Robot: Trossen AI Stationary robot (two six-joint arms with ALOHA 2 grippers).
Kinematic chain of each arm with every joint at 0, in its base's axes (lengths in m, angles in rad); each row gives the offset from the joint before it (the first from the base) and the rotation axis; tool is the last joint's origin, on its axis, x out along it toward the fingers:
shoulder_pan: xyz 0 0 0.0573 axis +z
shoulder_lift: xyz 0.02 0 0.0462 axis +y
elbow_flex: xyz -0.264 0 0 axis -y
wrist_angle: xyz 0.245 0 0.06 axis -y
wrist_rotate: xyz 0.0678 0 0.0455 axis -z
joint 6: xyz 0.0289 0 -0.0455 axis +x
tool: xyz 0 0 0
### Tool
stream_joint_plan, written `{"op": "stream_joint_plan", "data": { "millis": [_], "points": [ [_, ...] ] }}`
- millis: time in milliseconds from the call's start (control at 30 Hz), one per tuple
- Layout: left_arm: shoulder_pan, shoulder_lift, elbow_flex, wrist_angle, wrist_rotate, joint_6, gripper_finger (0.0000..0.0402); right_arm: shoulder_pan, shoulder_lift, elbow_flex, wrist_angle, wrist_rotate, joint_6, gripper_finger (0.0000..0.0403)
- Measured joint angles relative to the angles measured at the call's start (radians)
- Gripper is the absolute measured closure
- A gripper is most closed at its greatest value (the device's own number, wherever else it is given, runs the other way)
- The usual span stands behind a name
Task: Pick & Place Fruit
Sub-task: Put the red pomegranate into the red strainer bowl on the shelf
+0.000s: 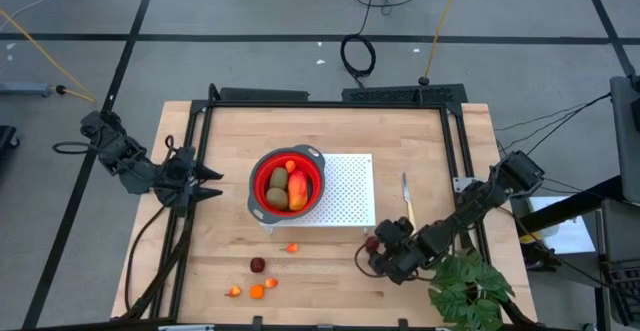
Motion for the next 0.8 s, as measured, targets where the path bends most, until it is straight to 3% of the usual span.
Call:
{"op": "stream_joint_plan", "data": {
  "millis": [400, 633, 800],
  "points": [
    [0.0, 0.0, 0.0, 0.0, 0.0, -0.002, 0.0172, -0.02, -0.002, 0.001, 0.011, -0.074, -0.05, 0.0161],
    [0.0, 0.0, 0.0, 0.0, 0.0, 0.008, 0.0172, -0.018, -0.072, 0.001, -0.037, -0.191, -0.046, 0.0171],
    [0.0, 0.0, 0.0, 0.004, -0.001, 0.03, 0.0172, -0.017, -0.195, 0.0, -0.11, -0.24, -0.046, 0.0182]
  ]
}}
